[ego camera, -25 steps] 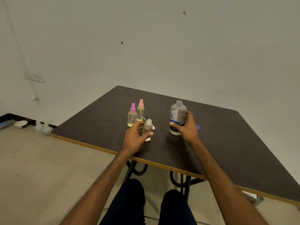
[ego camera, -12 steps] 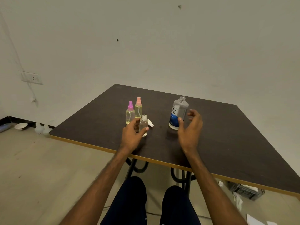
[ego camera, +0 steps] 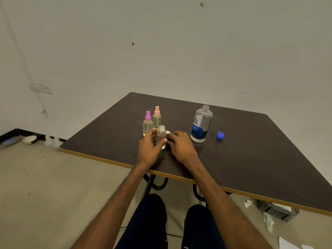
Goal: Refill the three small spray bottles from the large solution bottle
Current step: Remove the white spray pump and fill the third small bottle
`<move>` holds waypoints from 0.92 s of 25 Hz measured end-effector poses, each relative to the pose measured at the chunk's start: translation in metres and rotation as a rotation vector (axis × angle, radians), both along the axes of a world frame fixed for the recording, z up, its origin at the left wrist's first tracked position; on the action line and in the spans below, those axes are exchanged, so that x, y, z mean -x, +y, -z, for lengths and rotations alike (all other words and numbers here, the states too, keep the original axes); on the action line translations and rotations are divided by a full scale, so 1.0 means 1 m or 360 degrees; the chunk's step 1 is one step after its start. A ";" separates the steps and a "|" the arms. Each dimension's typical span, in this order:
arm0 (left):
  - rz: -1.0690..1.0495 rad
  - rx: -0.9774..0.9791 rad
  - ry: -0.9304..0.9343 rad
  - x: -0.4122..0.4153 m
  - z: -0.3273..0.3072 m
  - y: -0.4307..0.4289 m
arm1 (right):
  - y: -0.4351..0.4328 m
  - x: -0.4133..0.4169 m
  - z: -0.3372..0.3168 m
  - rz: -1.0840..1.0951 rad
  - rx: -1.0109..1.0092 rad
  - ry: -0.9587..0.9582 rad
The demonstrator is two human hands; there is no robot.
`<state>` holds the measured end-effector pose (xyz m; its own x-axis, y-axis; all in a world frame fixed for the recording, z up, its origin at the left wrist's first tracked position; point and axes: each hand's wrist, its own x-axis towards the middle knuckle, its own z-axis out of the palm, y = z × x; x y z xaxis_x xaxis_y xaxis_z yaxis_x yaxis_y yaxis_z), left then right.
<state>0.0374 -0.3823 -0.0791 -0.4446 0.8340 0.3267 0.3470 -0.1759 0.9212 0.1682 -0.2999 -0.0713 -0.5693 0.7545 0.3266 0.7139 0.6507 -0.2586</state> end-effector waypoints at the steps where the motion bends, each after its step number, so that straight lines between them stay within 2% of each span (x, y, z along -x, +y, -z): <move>1: -0.0002 -0.0003 -0.0006 0.000 0.000 0.000 | -0.001 0.000 0.000 0.0015 -0.0011 0.0006; 7: -0.0002 -0.0022 -0.0008 0.000 0.000 -0.001 | 0.002 -0.002 0.002 0.0082 -0.0150 0.0082; 11: 0.0011 -0.0012 -0.0015 0.000 0.000 -0.001 | 0.008 0.005 0.000 0.0013 -0.0027 -0.0046; 13: 0.0000 -0.0006 0.0001 0.000 0.000 -0.001 | 0.008 0.005 0.001 0.0038 -0.0023 -0.0013; 15: 0.0000 0.0004 0.0005 0.000 -0.001 -0.001 | 0.003 0.001 0.000 0.0072 -0.0062 0.0103; 19: 0.0013 0.0016 0.0037 0.000 0.000 -0.001 | -0.014 -0.014 -0.011 0.0188 -0.0174 0.0577; 23: -0.0001 0.0010 0.0065 0.000 0.000 -0.001 | -0.019 -0.036 -0.034 0.0064 -0.0096 0.0916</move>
